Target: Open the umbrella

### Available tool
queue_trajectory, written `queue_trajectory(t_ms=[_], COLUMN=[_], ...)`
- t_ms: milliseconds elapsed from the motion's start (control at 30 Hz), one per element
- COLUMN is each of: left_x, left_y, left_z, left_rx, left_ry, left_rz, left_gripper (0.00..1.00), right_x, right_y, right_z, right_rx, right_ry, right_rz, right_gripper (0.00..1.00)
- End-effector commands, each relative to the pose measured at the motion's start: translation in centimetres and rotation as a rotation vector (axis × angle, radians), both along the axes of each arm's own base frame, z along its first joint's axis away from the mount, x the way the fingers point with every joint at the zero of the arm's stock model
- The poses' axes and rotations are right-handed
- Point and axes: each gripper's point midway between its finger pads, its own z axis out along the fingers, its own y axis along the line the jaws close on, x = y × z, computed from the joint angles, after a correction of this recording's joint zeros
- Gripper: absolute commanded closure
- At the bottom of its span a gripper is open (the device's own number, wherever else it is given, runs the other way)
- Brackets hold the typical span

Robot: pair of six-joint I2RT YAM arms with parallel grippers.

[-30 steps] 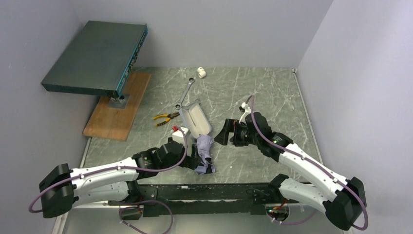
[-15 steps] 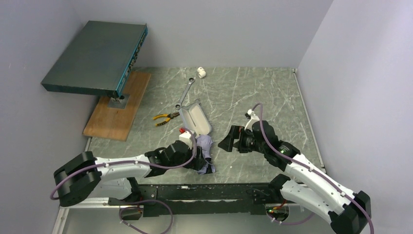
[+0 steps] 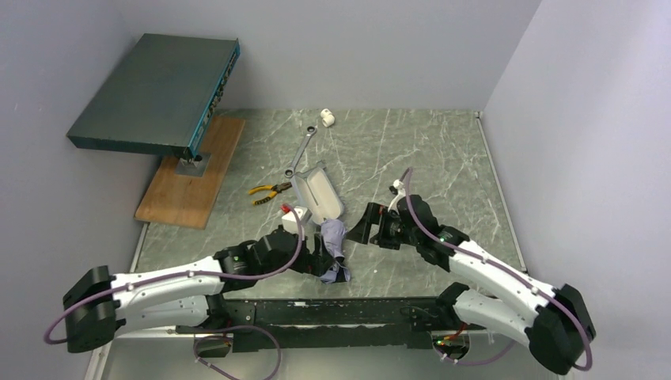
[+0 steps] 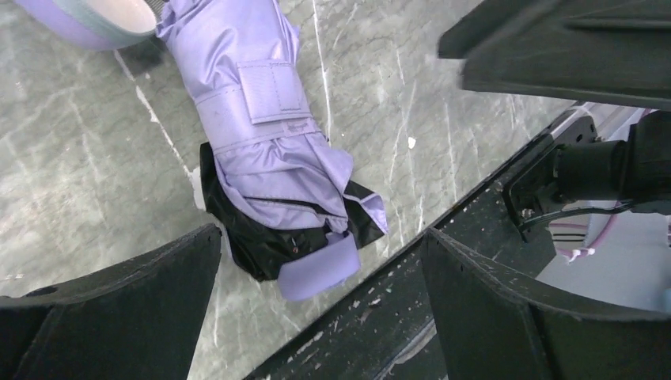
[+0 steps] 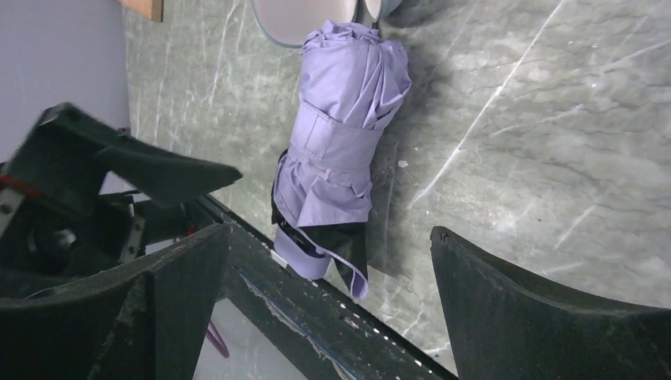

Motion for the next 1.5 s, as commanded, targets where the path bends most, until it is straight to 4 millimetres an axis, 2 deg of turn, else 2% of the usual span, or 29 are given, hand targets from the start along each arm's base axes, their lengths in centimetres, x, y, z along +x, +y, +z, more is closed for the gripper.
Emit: queue_trajectory(t_ms=[0, 233, 367, 433, 600, 767, 900, 1000, 1133, 1233, 1300, 1400, 1467], left_x=[-0.2, -1.3, -2.1, -2.3, -2.9, -3.1, -3.0, -2.8, -2.7, -2.4, -2.0, -1.5, -1.7], left_y=[2.6, 4.5, 3.7, 3.8, 3.5, 3.1, 3.0, 3.1, 3.0, 3.3, 4.1, 5.3, 5.1], left_z=[0.5, 0.4, 1.0, 0.7, 0.1, -0.4, -0.7, -1.0, -1.3, -1.4, -1.6, -2.0, -2.0], left_rx=[0.024, -0.071, -0.110, -0.079, -0.053, -0.032, -0.009, 0.010, 0.043, 0.078, 0.120, 0.148, 0.119], left_ry=[0.008, 0.020, 0.014, 0.019, 0.035, 0.042, 0.044, 0.052, 0.059, 0.063, 0.064, 0.070, 0.071], left_rz=[0.104, 0.144, 0.084, 0.088, 0.075, 0.068, 0.077, 0.090, 0.099, 0.120, 0.165, 0.237, 0.228], left_gripper=[0.01, 0.01, 0.01, 0.01, 0.01, 0.01, 0.01, 0.01, 0.01, 0.01, 0.01, 0.01, 0.01], right_x=[1.3, 2.6, 3.7, 4.3, 5.5, 5.7, 5.5, 5.0, 4.0, 3.2, 2.8, 2.3, 1.9], right_y=[2.8, 4.9, 5.7, 6.4, 7.2, 8.1, 7.6, 6.8, 6.1, 5.7, 5.5, 5.2, 5.0], right_z=[1.0, -0.9, -2.5, -2.6, -4.6, -6.3, -8.2, -9.4, -10.5, -11.0, -11.0, -10.2, -9.4], right_rx=[0.101, 0.100, 0.063, 0.068, 0.034, 0.027, -0.018, -0.062, -0.082, -0.081, -0.078, -0.067, -0.054], right_ry=[-0.012, 0.041, 0.079, 0.085, 0.120, 0.159, 0.183, 0.202, 0.222, 0.237, 0.238, 0.222, 0.206], right_rz=[0.044, 0.080, 0.085, 0.089, 0.085, 0.115, 0.114, 0.114, 0.126, 0.138, 0.145, 0.150, 0.159], right_gripper=[0.01, 0.03, 0.08, 0.10, 0.16, 0.27, 0.33, 0.48, 0.72, 0.86, 0.96, 1.00, 1.00])
